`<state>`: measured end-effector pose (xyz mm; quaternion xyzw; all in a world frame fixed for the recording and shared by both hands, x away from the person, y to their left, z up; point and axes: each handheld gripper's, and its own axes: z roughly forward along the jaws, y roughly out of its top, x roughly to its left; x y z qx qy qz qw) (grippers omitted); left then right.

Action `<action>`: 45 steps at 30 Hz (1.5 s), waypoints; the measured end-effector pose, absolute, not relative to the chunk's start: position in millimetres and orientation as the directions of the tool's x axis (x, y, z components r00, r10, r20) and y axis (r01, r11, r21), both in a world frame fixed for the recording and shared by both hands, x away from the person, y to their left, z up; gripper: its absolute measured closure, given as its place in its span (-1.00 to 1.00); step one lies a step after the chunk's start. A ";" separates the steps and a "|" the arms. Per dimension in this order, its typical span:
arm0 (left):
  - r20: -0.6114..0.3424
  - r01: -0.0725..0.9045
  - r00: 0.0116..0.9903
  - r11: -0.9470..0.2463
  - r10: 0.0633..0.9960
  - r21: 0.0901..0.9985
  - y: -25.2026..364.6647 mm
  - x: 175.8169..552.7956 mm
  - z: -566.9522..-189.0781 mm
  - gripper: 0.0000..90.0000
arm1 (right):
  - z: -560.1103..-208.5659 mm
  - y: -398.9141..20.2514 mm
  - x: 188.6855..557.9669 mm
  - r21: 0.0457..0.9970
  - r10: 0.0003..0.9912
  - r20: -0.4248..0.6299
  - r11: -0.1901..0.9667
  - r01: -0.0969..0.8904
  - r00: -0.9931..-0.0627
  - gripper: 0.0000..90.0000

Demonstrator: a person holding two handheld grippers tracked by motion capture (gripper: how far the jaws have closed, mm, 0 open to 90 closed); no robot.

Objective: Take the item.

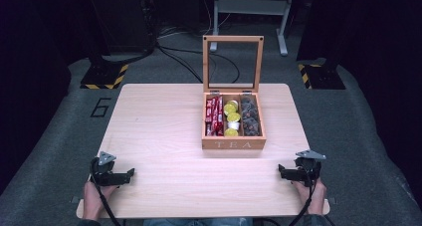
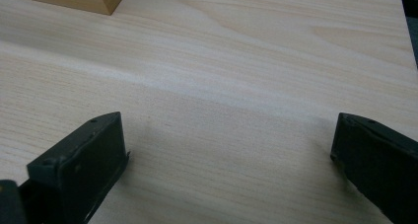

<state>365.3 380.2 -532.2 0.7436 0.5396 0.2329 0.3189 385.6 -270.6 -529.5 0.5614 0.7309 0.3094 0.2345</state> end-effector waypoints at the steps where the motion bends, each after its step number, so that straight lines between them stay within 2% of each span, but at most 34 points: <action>1: 0.002 0.654 0.309 -0.214 0.951 0.726 380.2 365.3 -532.2 -0.99 | -529.5 -270.6 385.6 0.716 0.966 0.005 0.178 0.675 -0.260 -1.00; 12: -0.035 0.650 0.309 -0.184 0.950 0.737 372.2 367.3 -515.1 -1.00 | -529.8 -271.8 387.2 0.718 0.959 0.005 0.193 0.669 -0.282 -1.00; 17: -0.035 0.640 0.352 -0.213 0.935 0.738 359.6 374.2 -499.7 -0.99 | -529.6 -271.2 389.6 0.718 0.944 0.002 0.229 0.658 -0.331 -1.00; 35: -0.023 0.585 0.480 -0.301 0.877 0.753 301.6 404.7 -466.8 -0.96 | -529.6 -270.5 390.0 0.718 0.943 0.008 0.226 0.659 -0.333 -1.00; 45: -0.013 0.557 0.529 -0.335 0.849 0.760 281.9 413.5 -456.5 -0.92 | -529.7 -270.6 390.0 0.718 0.943 0.008 0.227 0.658 -0.333 -1.00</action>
